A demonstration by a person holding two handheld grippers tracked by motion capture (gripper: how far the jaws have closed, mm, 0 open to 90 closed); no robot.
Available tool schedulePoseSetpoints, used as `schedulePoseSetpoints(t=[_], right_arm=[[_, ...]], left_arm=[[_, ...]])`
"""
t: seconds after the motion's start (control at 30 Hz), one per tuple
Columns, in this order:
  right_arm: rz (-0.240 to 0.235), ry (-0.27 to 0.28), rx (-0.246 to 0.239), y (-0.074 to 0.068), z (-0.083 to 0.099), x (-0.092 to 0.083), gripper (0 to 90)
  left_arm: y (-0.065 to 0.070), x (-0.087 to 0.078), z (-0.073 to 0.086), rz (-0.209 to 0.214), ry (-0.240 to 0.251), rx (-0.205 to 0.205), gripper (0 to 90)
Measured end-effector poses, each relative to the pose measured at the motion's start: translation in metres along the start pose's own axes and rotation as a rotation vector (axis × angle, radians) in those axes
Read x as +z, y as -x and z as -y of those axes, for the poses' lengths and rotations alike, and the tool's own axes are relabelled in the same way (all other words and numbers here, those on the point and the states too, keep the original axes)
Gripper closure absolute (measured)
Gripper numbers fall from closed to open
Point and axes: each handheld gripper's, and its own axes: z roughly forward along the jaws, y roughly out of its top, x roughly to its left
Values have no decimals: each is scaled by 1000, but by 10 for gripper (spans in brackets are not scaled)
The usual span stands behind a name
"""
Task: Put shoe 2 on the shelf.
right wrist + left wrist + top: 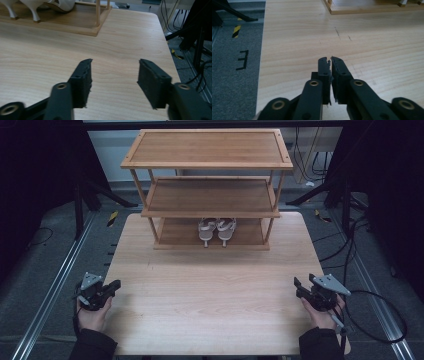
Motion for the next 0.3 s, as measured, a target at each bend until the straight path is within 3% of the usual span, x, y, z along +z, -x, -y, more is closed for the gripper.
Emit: schedulePoseSetpoints(t=[0.1, 0.3], right_arm=[[-6, -25, 18, 4, 0, 9, 506], [-9, -29, 24, 3, 2, 10, 398]], left_arm=[[-3, 6, -4, -6, 5, -6, 875], [-6, 10, -3, -1, 2, -11, 742]])
